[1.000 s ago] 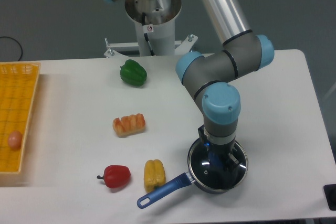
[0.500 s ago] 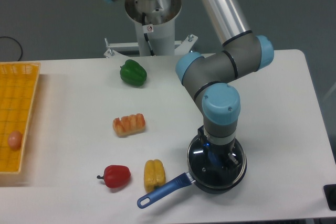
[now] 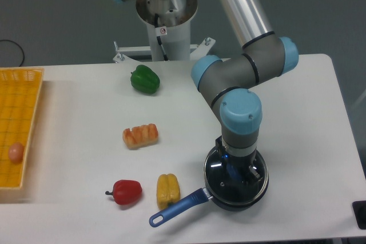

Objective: Open the lid
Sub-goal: 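Lower the gripper onto the blue knob and close it around the knob, then lift the glass lid by its knob up off the saucepan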

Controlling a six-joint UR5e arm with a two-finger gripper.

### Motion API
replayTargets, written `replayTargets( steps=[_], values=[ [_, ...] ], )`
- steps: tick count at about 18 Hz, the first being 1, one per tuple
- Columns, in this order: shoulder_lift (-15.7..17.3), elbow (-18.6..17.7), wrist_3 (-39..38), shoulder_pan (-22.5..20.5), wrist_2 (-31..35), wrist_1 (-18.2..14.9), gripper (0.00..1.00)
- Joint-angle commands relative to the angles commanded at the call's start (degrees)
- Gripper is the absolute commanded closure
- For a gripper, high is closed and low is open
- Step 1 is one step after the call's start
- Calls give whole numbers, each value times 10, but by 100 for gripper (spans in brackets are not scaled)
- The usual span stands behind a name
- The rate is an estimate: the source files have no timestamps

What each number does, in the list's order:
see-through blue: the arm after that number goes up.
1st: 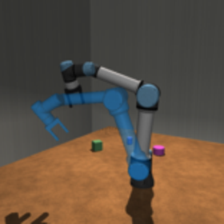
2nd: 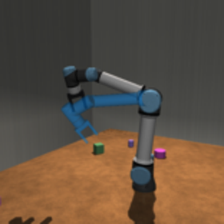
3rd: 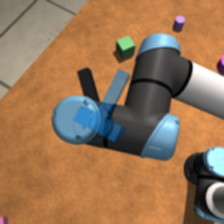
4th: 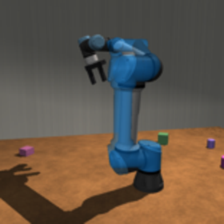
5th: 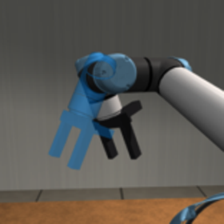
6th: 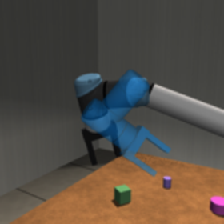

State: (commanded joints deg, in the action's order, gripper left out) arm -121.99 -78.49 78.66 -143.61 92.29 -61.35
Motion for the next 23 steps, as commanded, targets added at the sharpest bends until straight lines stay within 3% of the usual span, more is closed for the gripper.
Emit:
replayTargets(
  steps=[18, 23],
  values=[
    [87, -97, 47, -23, -3, -6, 37],
    [106, -100, 81, -42, -4, -48, 37]
  ],
)
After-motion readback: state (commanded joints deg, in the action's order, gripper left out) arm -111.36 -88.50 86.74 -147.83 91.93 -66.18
